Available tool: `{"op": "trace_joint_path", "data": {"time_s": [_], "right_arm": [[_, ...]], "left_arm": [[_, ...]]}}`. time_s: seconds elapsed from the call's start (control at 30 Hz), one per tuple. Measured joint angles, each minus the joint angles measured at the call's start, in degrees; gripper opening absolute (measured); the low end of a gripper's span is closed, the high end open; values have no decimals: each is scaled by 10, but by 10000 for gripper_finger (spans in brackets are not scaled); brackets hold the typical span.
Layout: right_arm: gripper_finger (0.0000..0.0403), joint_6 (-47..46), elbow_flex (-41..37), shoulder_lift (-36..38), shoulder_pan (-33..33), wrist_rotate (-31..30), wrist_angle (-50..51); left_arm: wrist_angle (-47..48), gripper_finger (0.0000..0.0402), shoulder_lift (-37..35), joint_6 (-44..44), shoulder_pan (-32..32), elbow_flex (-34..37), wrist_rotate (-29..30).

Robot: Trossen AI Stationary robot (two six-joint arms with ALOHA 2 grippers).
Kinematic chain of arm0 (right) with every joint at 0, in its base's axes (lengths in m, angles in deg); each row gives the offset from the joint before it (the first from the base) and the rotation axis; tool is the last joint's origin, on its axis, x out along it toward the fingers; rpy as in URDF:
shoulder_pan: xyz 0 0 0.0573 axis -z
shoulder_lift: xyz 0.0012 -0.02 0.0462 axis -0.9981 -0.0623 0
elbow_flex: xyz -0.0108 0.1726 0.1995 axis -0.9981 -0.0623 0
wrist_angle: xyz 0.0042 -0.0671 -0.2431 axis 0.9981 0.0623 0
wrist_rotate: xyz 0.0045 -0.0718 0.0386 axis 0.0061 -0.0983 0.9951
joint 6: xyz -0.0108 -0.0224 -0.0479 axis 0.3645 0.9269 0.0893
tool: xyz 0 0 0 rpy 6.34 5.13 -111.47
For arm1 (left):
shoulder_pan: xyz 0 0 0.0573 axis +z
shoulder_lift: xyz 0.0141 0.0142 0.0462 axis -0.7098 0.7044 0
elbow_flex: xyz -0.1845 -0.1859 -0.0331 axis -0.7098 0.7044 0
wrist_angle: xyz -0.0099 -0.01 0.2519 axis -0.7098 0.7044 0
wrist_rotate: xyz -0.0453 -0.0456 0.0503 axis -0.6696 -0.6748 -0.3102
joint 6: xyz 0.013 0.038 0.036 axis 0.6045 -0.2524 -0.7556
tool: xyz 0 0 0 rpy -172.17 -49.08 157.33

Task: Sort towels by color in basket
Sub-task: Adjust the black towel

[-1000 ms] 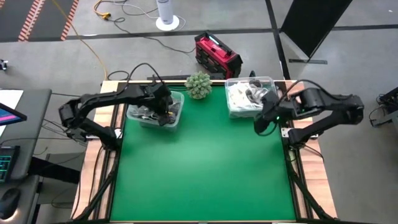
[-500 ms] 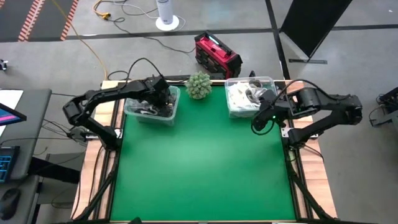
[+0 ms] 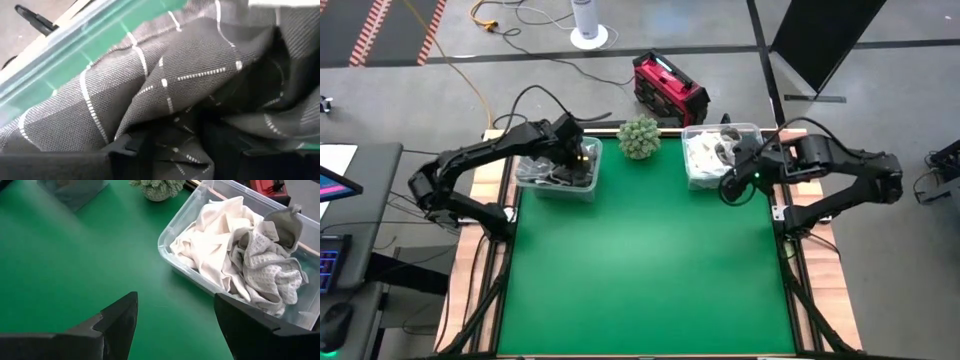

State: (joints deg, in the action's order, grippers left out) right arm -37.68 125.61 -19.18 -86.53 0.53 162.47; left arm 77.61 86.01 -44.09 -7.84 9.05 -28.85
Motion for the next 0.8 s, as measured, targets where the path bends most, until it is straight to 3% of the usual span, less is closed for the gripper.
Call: {"op": "trace_joint_path", "data": {"time_s": [0.4, 0.63, 0.8], "right_arm": [[290, -4, 0, 0, -1, 0, -10], [290, -10, 0, 0, -1, -2, -11], [290, -16, 0, 0, -3, -2, -14]], "left_arm": [[122, 137, -75, -95, 2, -105, -15], [4, 137, -94, -84, 2, -100, -153], [-80, 137, -74, -83, -1, -57, -179]]}}
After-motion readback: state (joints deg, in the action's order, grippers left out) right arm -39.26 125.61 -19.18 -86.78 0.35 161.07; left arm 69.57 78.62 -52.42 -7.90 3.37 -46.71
